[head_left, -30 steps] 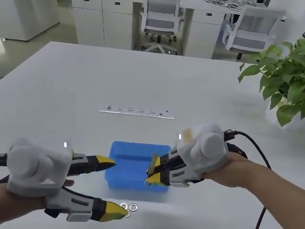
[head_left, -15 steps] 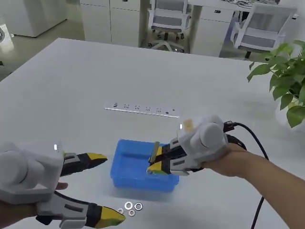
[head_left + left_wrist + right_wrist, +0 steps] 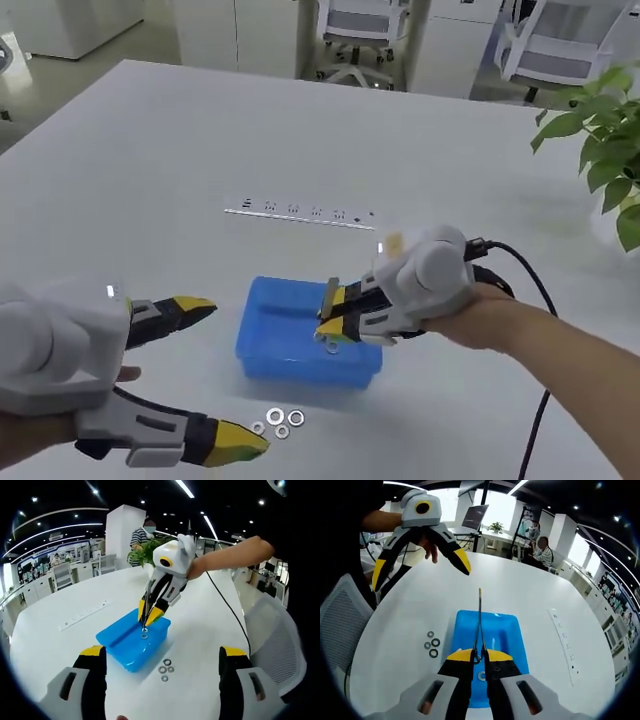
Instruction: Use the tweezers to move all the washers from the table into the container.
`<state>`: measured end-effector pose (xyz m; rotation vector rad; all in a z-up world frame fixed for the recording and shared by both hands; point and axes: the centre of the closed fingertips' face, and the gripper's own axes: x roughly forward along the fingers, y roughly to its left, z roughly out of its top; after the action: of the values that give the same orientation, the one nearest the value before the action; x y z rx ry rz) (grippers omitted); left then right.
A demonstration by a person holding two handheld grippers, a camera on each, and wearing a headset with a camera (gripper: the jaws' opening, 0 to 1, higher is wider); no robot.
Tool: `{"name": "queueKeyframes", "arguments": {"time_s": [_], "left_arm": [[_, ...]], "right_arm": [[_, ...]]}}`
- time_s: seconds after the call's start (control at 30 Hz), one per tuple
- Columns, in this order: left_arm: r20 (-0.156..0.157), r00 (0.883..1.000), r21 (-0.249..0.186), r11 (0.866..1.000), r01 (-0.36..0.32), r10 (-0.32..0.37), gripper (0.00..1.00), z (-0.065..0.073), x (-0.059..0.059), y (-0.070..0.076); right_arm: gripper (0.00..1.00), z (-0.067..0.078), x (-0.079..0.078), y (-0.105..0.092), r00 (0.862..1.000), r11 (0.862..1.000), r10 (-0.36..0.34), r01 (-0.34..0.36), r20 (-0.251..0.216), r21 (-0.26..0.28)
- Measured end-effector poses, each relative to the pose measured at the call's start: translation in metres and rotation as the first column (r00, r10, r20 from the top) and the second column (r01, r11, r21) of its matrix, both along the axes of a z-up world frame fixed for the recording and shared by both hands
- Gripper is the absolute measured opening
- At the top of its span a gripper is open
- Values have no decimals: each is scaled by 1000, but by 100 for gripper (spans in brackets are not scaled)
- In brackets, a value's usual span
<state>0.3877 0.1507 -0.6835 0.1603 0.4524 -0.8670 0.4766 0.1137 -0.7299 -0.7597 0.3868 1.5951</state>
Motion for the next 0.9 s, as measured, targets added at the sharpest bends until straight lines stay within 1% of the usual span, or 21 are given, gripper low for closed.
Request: {"name": "queueKeyframes", "arguments": {"time_s": [0.2,0.4,0.7,0.83,0.9], "left_arm": [[-5,1000,1,1000,-11,11,99,0,2,-3],[-9,1000,1,1000,-19,19,99,-2,6,-2],[-14,1000,7,1000,-11,11,98,-5,14,-1],[-21,1000,5,1000,-5,6,96,-6,17,-2],[-27,1000,4,1000,0,0,92,-6,19,-2]], "right_arm": [[9,-9,4,1,1000,1000,0,0,-8,-3],[9,-19,7,3,1000,1000,8,-8,-17,-13],[9,-30,11,5,1000,1000,15,-15,-26,-22],[10,-34,10,7,999,999,22,-23,-33,-24],[10,-36,10,8,999,999,25,-26,-37,-26]]}}
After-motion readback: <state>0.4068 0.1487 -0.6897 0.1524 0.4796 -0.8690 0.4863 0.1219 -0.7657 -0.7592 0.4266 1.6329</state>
